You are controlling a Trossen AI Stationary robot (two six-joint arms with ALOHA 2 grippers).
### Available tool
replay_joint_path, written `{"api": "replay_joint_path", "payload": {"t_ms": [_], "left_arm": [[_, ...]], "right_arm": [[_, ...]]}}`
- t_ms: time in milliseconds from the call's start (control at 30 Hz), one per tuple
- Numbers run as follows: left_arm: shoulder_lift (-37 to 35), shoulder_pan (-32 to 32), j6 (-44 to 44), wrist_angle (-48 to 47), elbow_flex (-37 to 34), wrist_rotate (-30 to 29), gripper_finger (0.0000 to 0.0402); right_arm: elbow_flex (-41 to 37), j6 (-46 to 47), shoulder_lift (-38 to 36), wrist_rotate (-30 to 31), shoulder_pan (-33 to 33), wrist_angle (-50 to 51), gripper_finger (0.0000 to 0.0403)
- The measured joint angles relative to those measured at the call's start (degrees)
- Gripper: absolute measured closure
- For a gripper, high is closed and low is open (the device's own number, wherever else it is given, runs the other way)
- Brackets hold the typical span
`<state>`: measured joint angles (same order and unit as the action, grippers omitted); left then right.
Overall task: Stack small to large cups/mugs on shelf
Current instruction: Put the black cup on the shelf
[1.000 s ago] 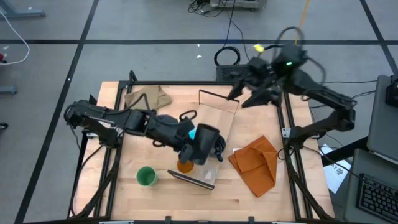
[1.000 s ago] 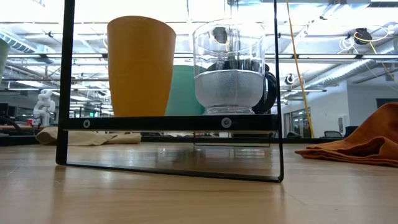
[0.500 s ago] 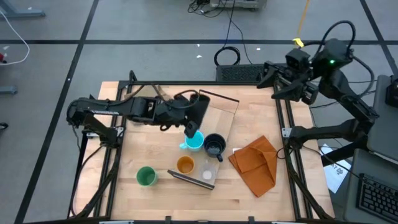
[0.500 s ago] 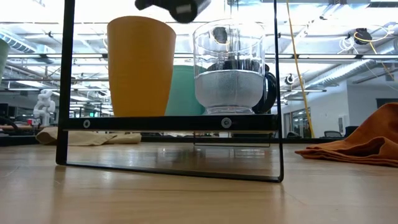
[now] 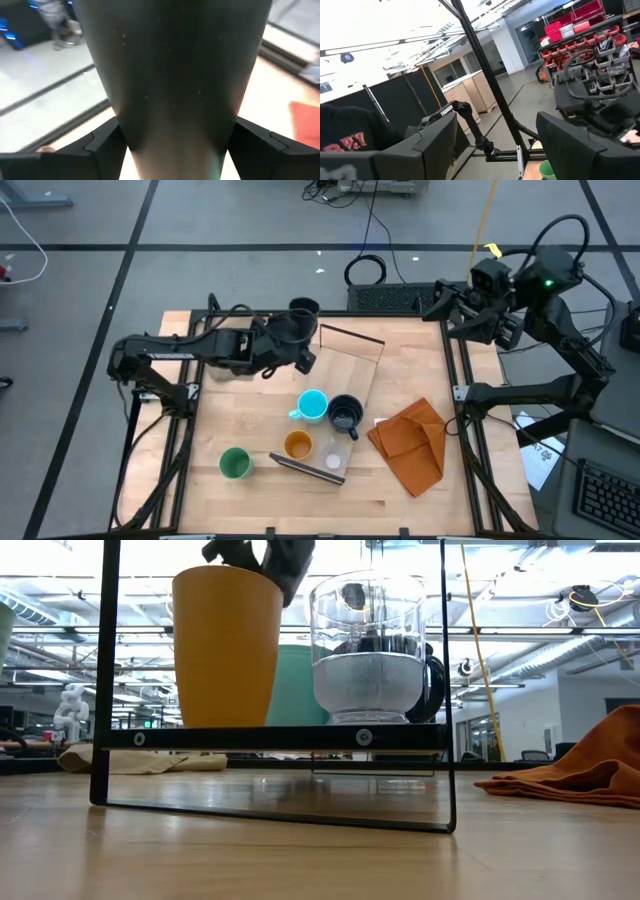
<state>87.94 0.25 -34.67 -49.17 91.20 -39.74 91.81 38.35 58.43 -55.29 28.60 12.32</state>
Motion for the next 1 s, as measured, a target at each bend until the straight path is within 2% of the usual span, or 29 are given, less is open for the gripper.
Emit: {"api": "replay_joint_path", "payload": {"t_ms": [67,133,333,467,567,667,833,1000], "left_arm": [[-0.02,0.35,-0.94,0.06,-2.01,-0.87,0.0124],[0.08,0.88,-1.59,2.11,-4.57,1.73,0.0124],[0.13,0.31,-0.59,15.55,-13.04,5.83,0.0122],[0.11,-0.06,0.09,26.00,-17.65,7.02,0.0098],[0.11,-0.46,0.25,32.48,-21.44,8.29,0.0104],[0.11,-0.21,2.31,37.38,-24.69,13.25,0.0122],[0.11,1.15,9.63,41.68,-26.87,24.48,0.0123],[0.13,3.97,15.83,41.13,-29.07,29.83,0.0101]], "right_arm": [[0.00,0.89,0.00,0.00,-0.02,0.02,0.0137],[0.00,1.54,0.07,0.00,-0.02,0.02,0.0137],[0.00,1.77,0.07,1.00,-0.02,0.12,0.0137],[0.01,1.85,-0.09,0.98,-0.02,1.00,0.0137],[0.00,2.15,-0.25,0.96,-0.02,2.52,0.0137],[0.00,2.19,-0.45,1.08,-0.02,4.15,0.0137],[0.00,3.84,-0.54,1.37,-0.02,4.50,0.0137],[0.00,4.50,-0.52,2.95,-0.04,4.72,0.0137]]}}
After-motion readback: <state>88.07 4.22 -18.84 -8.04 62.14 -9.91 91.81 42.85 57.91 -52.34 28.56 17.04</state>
